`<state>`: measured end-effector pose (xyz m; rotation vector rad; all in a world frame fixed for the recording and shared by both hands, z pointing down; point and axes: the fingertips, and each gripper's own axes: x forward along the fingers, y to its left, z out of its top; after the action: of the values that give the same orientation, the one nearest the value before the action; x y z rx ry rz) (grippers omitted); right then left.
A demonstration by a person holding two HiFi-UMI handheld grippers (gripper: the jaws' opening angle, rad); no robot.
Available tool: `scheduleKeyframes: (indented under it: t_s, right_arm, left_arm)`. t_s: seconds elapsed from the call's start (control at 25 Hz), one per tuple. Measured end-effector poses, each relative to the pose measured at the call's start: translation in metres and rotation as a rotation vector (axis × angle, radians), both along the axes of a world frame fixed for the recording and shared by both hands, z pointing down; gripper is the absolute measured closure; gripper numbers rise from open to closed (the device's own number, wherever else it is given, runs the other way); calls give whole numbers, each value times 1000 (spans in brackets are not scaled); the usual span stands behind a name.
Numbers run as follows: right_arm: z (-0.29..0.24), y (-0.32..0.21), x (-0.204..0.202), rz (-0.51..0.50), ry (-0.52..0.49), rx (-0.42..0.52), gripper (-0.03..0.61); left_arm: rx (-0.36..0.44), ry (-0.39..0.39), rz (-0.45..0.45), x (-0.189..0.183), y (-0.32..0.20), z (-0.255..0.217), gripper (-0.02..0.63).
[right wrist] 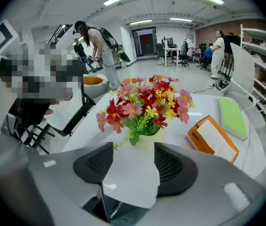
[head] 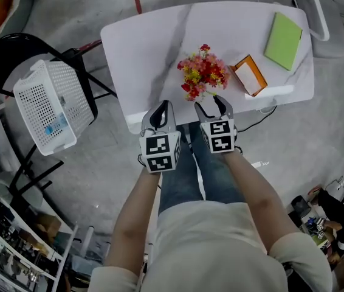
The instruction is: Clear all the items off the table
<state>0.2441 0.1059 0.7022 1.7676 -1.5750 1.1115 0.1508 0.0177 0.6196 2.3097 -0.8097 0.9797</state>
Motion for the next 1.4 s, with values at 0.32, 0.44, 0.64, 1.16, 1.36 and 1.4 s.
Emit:
scheduleKeyframes:
  t_s: [0.32, 0.44, 0.64, 1.16, 1.36, 1.4]
  right_arm:
    - [36, -31, 6, 34, -5, 16, 214]
    - [47, -42, 10, 64, -2, 31, 170]
    - [65, -50, 16, 130, -16, 19, 112]
    - [78, -77, 36, 376, -35, 88, 46]
    - [80, -76, 43, 427, 0, 73, 91]
    - [80, -76, 43, 425, 0, 71, 92]
  left_arm:
    - [-26, -10, -21, -1, -5, 29, 604]
    - [-36, -20, -30, -5, -6, 40, 604]
    - [-58, -43, -32, -16, -5, 56, 604]
    - [-103, -64, -29, -32, -3, 76, 604]
    - [-107, -64, -27, -34, -2, 78, 604]
    - [-107, -64, -28, -35, -2, 78, 604]
